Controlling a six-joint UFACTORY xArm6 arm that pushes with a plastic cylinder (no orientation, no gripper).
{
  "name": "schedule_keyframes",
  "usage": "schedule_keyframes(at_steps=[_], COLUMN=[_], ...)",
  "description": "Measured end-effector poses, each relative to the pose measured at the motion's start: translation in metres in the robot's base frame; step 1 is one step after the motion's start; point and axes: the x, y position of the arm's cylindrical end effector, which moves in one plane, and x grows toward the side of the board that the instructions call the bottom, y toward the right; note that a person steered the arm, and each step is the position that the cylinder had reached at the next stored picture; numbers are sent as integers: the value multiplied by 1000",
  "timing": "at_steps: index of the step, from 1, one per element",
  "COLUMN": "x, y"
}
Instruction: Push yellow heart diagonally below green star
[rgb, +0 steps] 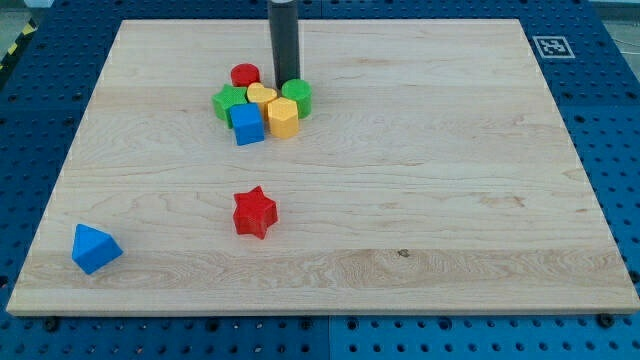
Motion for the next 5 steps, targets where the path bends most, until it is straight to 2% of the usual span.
schedule_keyframes(at_steps=[2, 5], x=[44, 59], y=[-28, -53])
